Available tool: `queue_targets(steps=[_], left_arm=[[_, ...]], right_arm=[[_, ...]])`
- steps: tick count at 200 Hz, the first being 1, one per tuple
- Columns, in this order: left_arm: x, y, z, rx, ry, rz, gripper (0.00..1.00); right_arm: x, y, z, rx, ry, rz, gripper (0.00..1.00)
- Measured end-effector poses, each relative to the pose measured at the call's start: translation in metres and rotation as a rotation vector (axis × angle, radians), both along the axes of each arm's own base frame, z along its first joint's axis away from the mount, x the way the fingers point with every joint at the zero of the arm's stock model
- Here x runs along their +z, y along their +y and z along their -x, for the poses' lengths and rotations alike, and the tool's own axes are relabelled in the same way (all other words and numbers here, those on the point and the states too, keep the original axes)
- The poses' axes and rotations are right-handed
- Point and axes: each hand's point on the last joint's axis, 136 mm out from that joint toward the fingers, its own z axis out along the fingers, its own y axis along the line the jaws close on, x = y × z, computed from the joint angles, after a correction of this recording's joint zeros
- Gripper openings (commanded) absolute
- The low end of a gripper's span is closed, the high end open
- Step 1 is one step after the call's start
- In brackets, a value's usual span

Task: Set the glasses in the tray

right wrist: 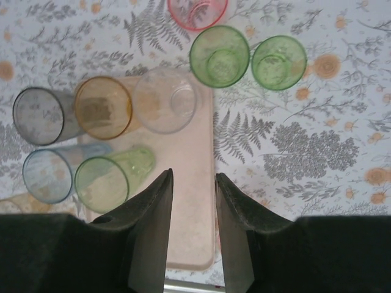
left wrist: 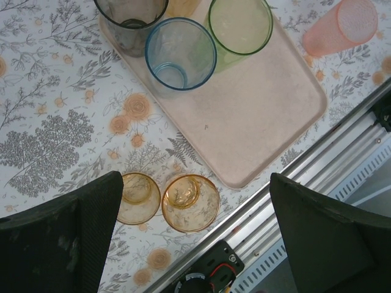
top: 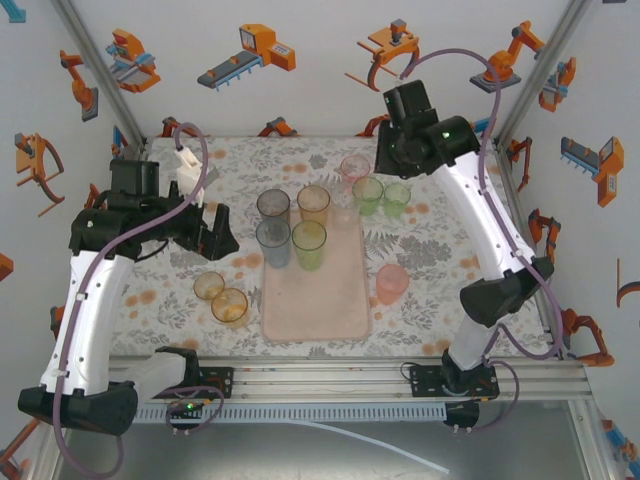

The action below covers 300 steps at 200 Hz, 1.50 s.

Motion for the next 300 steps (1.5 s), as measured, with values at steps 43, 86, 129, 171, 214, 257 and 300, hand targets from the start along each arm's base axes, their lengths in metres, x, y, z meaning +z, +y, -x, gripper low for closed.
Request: queue_targets(steps=[43,86,129,171,214,257,300], left_arm=[[-0.003,-0.01,-0.007,-0.044,0.025,0.005,0.97],[-0.006,-0.014,-0.018,-0.052,0.047,0.001,0.97],[-0.006,-0.015,-0.025,-0.05,0.054,-0.002,0.97],[-0.011,-0.013,-0.03,-0.04,0.079,-0.007,0.97],[-0.011,-0.012,-0.032,-0.035,0.082,-0.007,0.97],[-0.01,-0.008,-0.035,-0.02,0.082,-0.006,0.97],[-0.01,-0.006,-0.036,-0.014,0.08,-0.005,0.97]], right_arm=[[-0.018,-0.011,-0.053,-0.013,-0.02,-0.005,0.37],[-0.069,-0.011,-0.119,-0.001,0.006,-0.003,0.37],[-0.123,-0.008,-0.171,0.014,0.032,-0.013,0.37],[-0.158,-0.011,-0.188,0.015,0.066,-0.024,0.37],[-0.159,-0.009,-0.194,0.029,0.048,-0.048,0.37],[-0.162,-0.005,-0.196,0.049,0.045,-0.054,0.37],[-0.176,-0.006,-0.194,0.05,0.07,-0.049,0.36]])
